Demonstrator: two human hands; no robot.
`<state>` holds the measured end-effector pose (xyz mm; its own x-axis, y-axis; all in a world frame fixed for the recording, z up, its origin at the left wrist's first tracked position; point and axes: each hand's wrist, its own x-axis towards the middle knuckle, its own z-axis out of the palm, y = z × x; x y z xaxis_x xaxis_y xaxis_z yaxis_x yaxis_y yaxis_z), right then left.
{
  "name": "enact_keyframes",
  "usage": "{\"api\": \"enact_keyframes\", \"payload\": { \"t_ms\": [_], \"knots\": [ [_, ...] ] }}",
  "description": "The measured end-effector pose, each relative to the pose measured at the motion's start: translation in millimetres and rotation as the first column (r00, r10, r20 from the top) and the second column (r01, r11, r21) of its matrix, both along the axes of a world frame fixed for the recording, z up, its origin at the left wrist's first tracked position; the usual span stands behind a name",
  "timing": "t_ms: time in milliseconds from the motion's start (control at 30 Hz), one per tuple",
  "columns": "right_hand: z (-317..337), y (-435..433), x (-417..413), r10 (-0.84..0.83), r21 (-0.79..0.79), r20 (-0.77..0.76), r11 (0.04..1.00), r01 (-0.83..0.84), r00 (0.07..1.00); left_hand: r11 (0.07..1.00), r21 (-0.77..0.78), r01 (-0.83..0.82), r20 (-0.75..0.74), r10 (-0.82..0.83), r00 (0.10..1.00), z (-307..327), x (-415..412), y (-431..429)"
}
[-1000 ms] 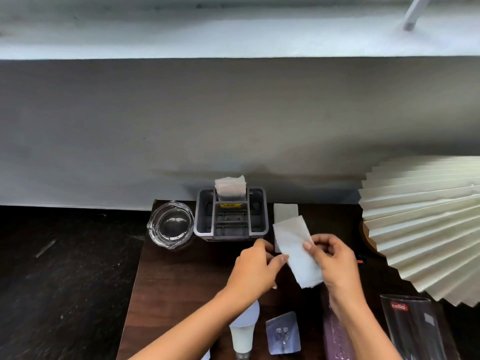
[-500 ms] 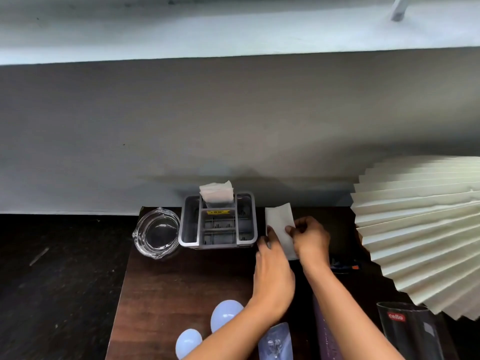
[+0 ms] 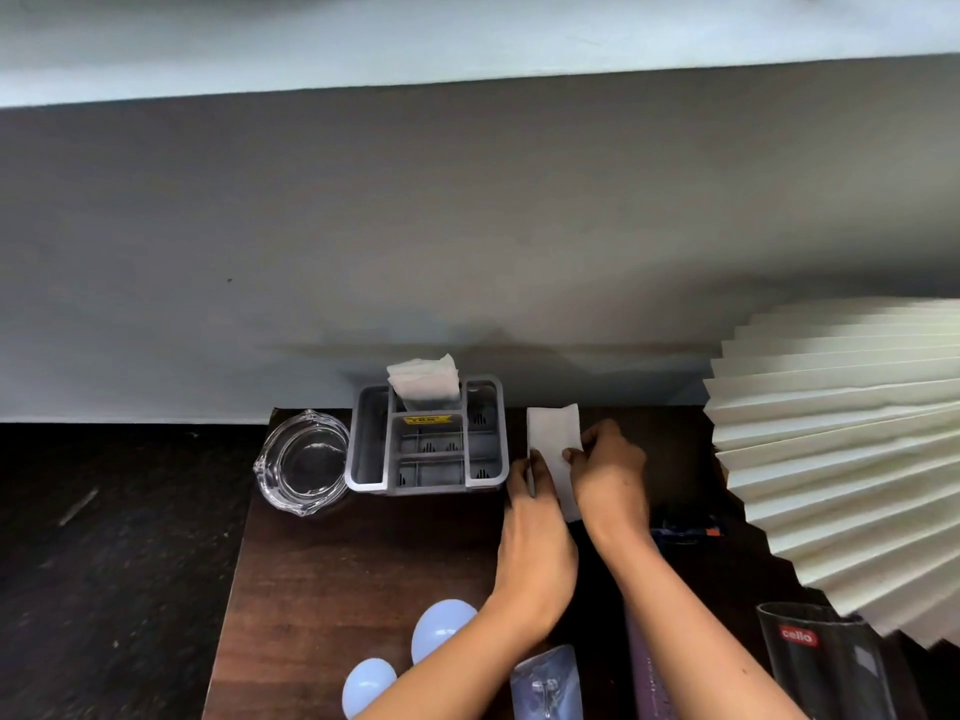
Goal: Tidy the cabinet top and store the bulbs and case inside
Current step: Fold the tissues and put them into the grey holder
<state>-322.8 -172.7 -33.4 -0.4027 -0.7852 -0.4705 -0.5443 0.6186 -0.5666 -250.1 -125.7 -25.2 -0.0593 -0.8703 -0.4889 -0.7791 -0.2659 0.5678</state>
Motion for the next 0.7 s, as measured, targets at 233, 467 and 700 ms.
{"api": "enact_keyframes", "payload": {
  "t_ms": [233,467,700],
  "knots": [
    [4.7,2.6,2.9,0.112,0.07,-0.12,0.992,-0.104,0.986,0.995,0.014,-0.102,-0.119,0.103,0.988,4.4,-5.2,-4.1],
    [5.5,-6.3,8.1,0.085,0.16,-0.145,0.985,-0.062,0.986,0.985,0.032,-0.17,-0.172,0.173,0.97,2.4,-5.9,-6.3],
    [4.7,-13.8,3.3,0.099,0.211,-0.078,0.974,-0.081,0.992,0.993,0.034,-0.113,-0.186,0.118,0.976,7.2,-5.3,-12.3]
  ]
}}
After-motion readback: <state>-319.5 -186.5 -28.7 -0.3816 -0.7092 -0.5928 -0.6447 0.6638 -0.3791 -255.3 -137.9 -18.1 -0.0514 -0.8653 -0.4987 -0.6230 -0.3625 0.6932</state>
